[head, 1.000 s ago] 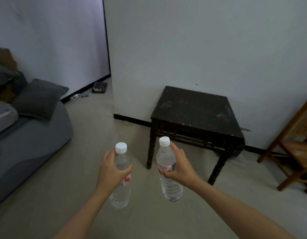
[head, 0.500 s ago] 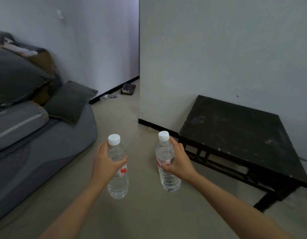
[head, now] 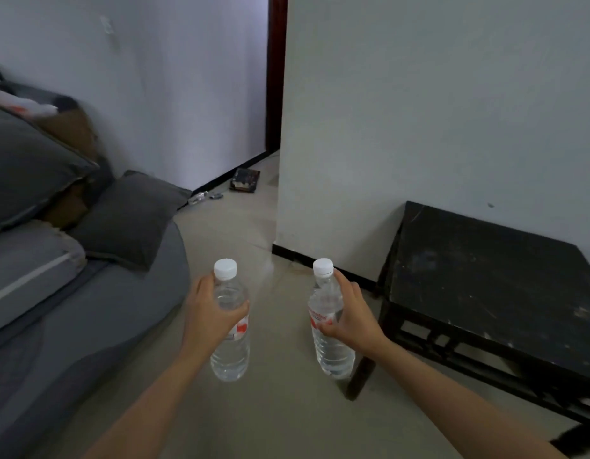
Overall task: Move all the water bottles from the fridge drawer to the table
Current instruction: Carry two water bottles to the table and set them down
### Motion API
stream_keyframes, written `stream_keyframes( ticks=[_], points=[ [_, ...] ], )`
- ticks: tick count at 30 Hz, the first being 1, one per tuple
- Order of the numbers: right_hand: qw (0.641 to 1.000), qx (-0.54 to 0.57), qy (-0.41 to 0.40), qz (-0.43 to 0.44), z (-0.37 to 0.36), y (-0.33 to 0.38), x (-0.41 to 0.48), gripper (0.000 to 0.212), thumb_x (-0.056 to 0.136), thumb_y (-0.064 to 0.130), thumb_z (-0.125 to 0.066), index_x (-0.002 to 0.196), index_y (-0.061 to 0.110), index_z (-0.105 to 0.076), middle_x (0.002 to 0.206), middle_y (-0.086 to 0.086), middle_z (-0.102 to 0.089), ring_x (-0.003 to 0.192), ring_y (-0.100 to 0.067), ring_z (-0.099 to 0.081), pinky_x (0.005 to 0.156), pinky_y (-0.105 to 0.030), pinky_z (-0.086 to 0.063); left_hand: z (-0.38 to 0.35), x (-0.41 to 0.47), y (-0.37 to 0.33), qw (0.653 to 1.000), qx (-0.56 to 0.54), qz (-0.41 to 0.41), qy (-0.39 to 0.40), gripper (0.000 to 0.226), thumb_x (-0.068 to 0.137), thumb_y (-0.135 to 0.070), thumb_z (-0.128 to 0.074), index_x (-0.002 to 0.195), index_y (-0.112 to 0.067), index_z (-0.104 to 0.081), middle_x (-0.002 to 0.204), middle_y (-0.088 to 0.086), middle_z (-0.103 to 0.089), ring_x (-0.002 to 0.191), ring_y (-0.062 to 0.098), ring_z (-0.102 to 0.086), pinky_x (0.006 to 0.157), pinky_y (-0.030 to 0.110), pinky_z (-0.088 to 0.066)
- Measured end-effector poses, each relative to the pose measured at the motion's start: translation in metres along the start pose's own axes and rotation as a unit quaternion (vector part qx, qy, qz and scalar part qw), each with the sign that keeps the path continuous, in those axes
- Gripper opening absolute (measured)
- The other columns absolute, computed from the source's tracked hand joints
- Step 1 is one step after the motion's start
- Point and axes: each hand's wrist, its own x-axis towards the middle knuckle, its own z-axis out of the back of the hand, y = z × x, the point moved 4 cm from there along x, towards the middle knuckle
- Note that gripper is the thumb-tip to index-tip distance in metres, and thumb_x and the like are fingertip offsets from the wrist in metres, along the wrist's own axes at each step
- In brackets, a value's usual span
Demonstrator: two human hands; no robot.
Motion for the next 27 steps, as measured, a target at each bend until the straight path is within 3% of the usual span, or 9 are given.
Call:
stream_keyframes(
  ticks=[6,12,18,22,27],
  points=[
    [0.999,-0.005,-0.035,-0.021,-0.029,0.029,0.068,0.097,0.068,0.028,-0.078,0.143,0.027,-0.017,0.122,0.005,-0.033,0.104,-0.005,-0.040,0.088,-0.021,-0.035,-0.006,0.089,0.044,0.999,-0.030,0.003,0.018,0.055,0.058,-0.011,-0.084,0.103,-0.006,-0.053,0.094,0.001,-0.046,0.087,0.018,-0.048,0.074,0.029,-0.037],
    [0.998,0.005,-0.041,-0.054,-0.041,0.020,0.113,0.097,0.067,0.026,-0.079,0.142,0.029,-0.018,0.130,0.003,-0.033,0.109,-0.003,-0.037,0.092,-0.021,-0.034,-0.045,0.133,0.073,0.998,-0.040,0.021,0.043,0.055,0.055,-0.010,-0.085,0.100,-0.002,-0.054,0.092,0.010,-0.051,0.092,0.032,-0.054,0.077,0.031,-0.038],
    [0.996,-0.006,-0.033,-0.081,-0.044,-0.023,0.174,0.098,0.068,0.027,-0.079,0.143,0.026,-0.016,0.135,-0.002,-0.034,0.116,-0.012,-0.041,0.095,-0.024,-0.035,-0.107,0.179,0.085,0.994,-0.051,0.026,0.095,0.057,0.057,-0.010,-0.084,0.105,-0.003,-0.054,0.100,0.015,-0.055,0.096,0.032,-0.056,0.078,0.031,-0.039],
    [0.996,-0.008,-0.050,-0.078,-0.036,-0.048,0.232,0.096,0.069,0.024,-0.078,0.144,0.021,-0.019,0.130,-0.006,-0.037,0.109,-0.010,-0.041,0.092,-0.022,-0.035,-0.148,0.228,0.077,0.992,-0.056,0.017,0.108,0.057,0.059,-0.009,-0.083,0.108,0.000,-0.054,0.104,0.017,-0.055,0.099,0.032,-0.054,0.082,0.034,-0.042],
    [0.996,0.000,-0.074,-0.057,-0.016,-0.070,0.311,0.091,0.071,0.022,-0.077,0.143,0.020,-0.020,0.128,-0.009,-0.038,0.114,-0.021,-0.045,0.089,-0.022,-0.036,-0.189,0.298,0.062,0.995,-0.049,-0.008,0.085,0.057,0.059,-0.010,-0.083,0.108,-0.001,-0.054,0.103,0.015,-0.054,0.100,0.032,-0.053,0.080,0.030,-0.038]
  ],
)
